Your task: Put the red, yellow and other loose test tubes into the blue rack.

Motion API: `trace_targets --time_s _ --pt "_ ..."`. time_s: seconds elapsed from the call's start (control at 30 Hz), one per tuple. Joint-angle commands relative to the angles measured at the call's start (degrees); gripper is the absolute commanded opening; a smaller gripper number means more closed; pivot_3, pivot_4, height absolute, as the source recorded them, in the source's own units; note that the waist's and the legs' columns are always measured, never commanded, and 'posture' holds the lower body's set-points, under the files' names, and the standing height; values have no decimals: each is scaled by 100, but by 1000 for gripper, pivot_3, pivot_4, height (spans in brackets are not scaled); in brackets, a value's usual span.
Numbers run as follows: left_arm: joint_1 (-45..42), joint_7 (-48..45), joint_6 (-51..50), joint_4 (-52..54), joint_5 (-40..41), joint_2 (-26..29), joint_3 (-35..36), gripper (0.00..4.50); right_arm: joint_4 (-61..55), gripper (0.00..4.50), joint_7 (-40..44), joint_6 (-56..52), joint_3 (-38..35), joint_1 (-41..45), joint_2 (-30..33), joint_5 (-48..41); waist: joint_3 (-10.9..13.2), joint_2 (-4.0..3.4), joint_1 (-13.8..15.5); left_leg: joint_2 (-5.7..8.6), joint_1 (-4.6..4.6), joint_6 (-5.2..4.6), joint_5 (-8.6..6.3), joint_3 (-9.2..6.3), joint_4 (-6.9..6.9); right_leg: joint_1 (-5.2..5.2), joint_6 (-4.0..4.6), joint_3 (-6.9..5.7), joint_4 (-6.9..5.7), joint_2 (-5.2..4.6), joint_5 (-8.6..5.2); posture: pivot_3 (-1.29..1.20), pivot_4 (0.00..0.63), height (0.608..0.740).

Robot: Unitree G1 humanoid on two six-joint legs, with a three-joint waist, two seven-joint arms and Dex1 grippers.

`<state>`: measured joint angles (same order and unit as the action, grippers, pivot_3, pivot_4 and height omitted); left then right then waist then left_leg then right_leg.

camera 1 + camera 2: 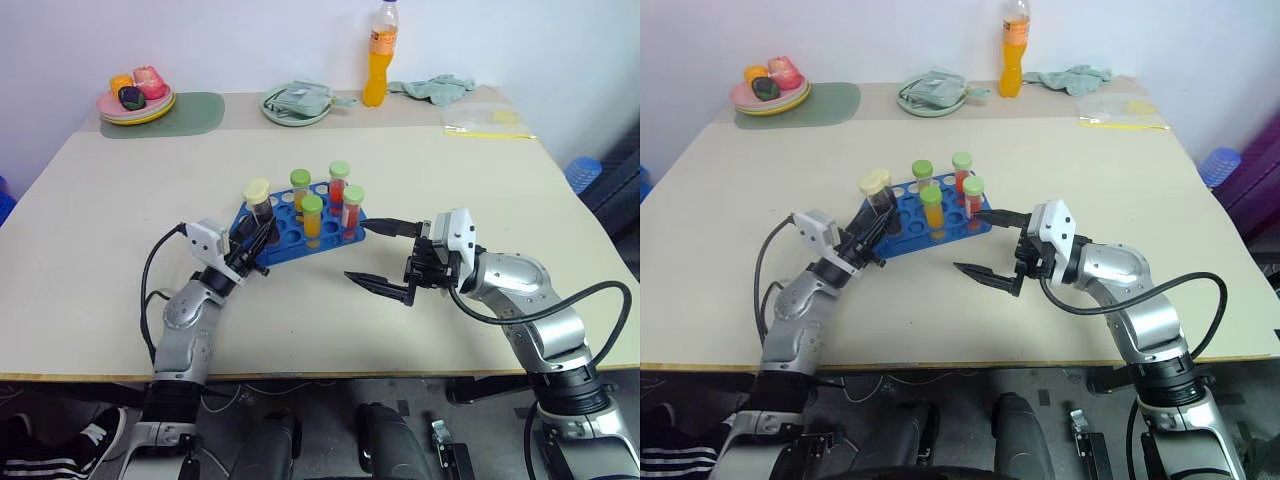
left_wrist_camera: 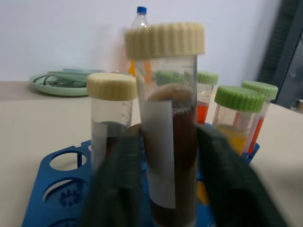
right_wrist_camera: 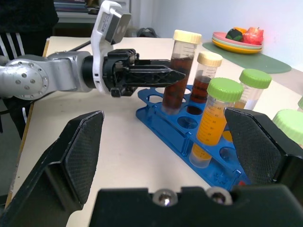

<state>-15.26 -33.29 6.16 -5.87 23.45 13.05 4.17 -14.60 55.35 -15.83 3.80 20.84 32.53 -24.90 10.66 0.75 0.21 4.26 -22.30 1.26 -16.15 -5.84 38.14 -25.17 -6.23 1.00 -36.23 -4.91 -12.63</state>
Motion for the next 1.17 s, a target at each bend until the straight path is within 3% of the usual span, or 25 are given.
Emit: trace_targets --time_s 0.03,0.07,0.1,0.3,0.43,0.63,0.8,1.17 --pt "41 -92 96 376 -105 171 65 3902 -44 4500 47 154 -111 144 0 -26 0 0 7 0 0 0 0 0 0 1 0 0 0 0 0 0 150 740" --pt "64 -136 56 430 -81 242 100 4315 -30 4500 71 163 -127 137 17 -30 0 0 6 0 0 0 0 0 0 0 0 0 1 0 0 0 150 740" --pt "96 -194 -7 510 -34 320 129 4419 -20 4500 96 174 -141 125 38 -31 0 0 4 0 0 0 0 0 0 0 0 0 0 0 0 0 150 740" --pt "512 -811 -655 1345 395 1323 445 4419 -44 4500 213 142 -267 3 229 -65 0 -1 -11 -3 0 -1 0 0 -2 -1 0 2 0 1 0 0 150 740" --pt "870 -1528 -1528 1821 1362 2129 925 4419 2 4500 394 230 -449 -288 497 -74 1 -2 -4 -3 0 -4 -3 -1 -4 1 1 2 4 0 -1 0 150 740" --pt "1221 -2731 -1305 1735 1117 3028 985 4419 332 4500 361 295 -725 -372 618 -31 2 -4 4 -3 4 -12 -7 2 -4 7 2 1 7 0 -1 0 150 740" --pt "1091 -3194 -789 1392 651 3256 838 4419 465 4500 309 392 -821 -408 721 106 3 -6 5 -7 4 -12 -7 3 -5 7 3 1 9 2 -2 0 150 740" --pt "743 -3292 -615 1200 465 2824 470 4419 -28 4500 83 56 -1042 -581 939 29 3 -5 4 -6 4 -16 -9 5 -6 7 2 2 11 -2 -1 0 150 740"
